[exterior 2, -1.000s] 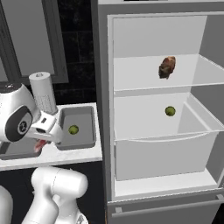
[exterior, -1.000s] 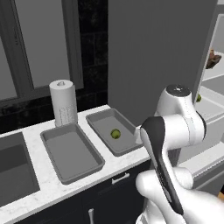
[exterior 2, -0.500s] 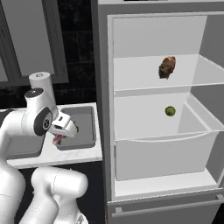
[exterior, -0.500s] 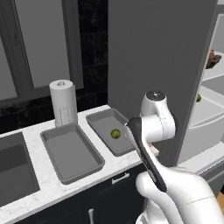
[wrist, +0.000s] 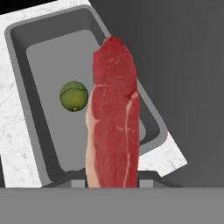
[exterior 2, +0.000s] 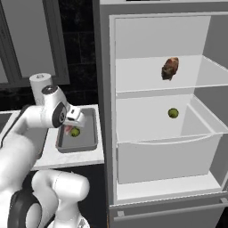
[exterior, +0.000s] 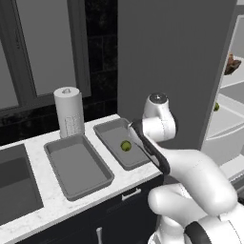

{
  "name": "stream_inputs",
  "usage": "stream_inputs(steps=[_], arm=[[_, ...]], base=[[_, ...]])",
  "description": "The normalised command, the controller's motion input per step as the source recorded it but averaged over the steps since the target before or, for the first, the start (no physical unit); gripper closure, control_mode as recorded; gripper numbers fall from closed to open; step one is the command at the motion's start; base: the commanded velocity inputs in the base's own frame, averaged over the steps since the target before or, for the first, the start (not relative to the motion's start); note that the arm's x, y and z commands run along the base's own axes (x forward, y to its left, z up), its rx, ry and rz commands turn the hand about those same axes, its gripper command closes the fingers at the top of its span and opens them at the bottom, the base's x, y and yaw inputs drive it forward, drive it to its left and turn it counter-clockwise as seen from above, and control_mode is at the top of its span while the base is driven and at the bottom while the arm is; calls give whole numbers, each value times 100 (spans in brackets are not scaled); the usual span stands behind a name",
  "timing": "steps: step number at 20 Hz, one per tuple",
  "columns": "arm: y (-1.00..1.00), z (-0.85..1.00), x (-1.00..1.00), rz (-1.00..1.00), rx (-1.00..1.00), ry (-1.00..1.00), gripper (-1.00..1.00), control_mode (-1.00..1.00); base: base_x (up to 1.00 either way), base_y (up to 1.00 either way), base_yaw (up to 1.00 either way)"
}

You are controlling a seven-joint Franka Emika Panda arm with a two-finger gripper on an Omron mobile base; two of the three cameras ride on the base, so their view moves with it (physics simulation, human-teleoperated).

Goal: Place one lime and one steak in each tupperware on the nearby counter, to pack two identical lunches.

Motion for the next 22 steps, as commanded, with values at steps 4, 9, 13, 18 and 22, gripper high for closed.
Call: stream_inputs(steps=[4, 9, 13, 18, 22], arm=[[19, -34, 63, 12, 0, -3, 100, -100], [24, -65, 13, 4, -7, 0, 100, -100], [2, -45, 0, 4, -8, 0, 100, -100], [-4, -4, -3, 9, -3, -1, 100, -100], [-24, -20, 23, 9, 0, 0, 100, -100]], base=[[0, 0, 0], [0, 0, 0], [0, 0, 0], [0, 0, 0], [0, 0, 0]])
